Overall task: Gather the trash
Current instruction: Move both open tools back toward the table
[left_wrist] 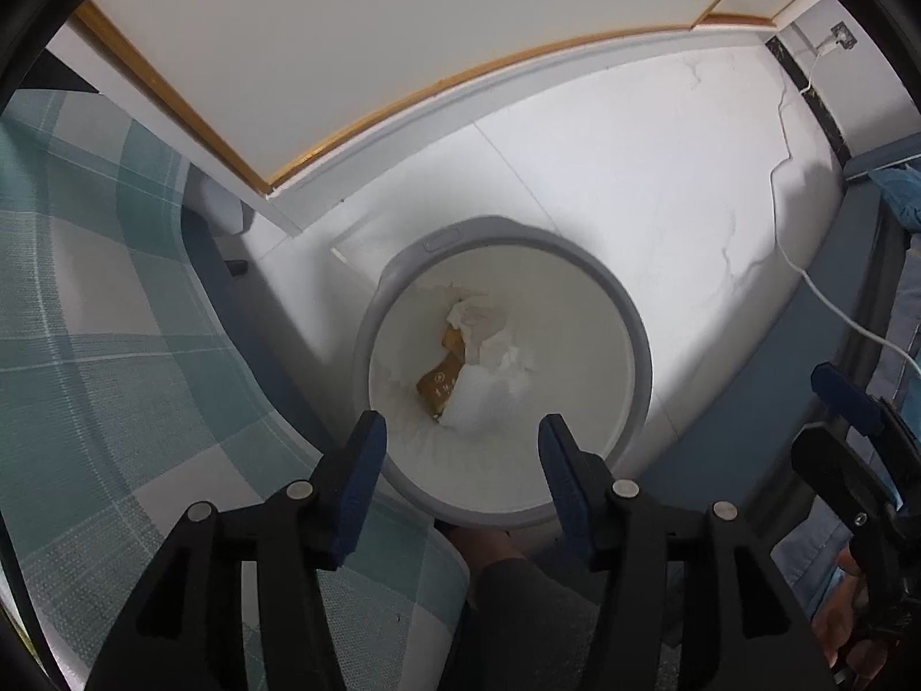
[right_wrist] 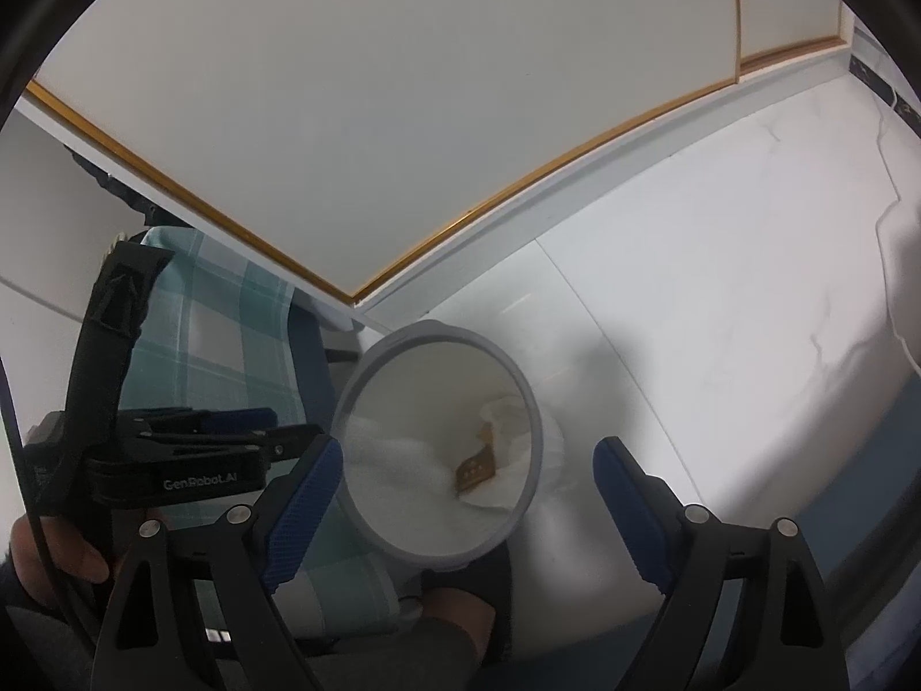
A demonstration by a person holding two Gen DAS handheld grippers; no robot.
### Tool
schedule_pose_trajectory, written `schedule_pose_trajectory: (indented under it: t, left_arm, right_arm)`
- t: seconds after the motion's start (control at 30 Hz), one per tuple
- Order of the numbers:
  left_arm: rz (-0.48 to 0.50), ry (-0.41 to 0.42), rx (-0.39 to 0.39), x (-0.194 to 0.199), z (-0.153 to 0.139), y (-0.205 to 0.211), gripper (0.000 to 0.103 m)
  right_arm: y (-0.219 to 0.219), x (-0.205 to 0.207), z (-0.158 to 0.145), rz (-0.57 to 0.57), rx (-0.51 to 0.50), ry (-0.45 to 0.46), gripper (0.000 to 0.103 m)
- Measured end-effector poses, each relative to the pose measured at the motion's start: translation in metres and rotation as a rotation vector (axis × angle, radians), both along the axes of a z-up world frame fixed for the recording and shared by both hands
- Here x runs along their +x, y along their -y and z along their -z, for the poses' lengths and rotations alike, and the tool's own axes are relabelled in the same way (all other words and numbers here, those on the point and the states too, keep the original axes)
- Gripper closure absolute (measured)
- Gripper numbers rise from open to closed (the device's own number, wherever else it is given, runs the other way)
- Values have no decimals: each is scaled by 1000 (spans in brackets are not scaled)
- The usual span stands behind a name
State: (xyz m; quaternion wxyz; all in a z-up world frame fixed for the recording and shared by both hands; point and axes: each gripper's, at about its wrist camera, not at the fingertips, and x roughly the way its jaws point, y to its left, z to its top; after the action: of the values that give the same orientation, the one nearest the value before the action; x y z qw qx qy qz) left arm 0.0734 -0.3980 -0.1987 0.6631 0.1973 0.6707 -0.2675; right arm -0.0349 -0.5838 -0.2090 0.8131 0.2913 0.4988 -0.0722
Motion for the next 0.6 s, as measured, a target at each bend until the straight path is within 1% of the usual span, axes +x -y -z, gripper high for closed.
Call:
schedule_pose_trajectory:
  t: [0.1,0.2,0.27,0.33,0.47,0.6]
  left_arm:
    - [-17,11,-6,0,-3,-4,52]
    - [-17,46,-30,-2,-12,-6,52]
    - [-5,85,-36,-5,-20,-7,49]
    - [0,125,-60,-7,-32,-7,38]
    - [-1,187,-97,-10,-50,-14,37]
    - [-23,244,-132,-11,-71,-25,35]
  right_arm:
    - [1,-3,-1,6,5,5,14]
    - [2,-5,-4,11,9,14,14]
    - [3,-6,-6,13,12,20,14]
    - [3,-7,-10,16,15,26,14]
    - [-1,-10,-21,14,10,44,11]
    - [-8,-12,-40,3,-11,73,10]
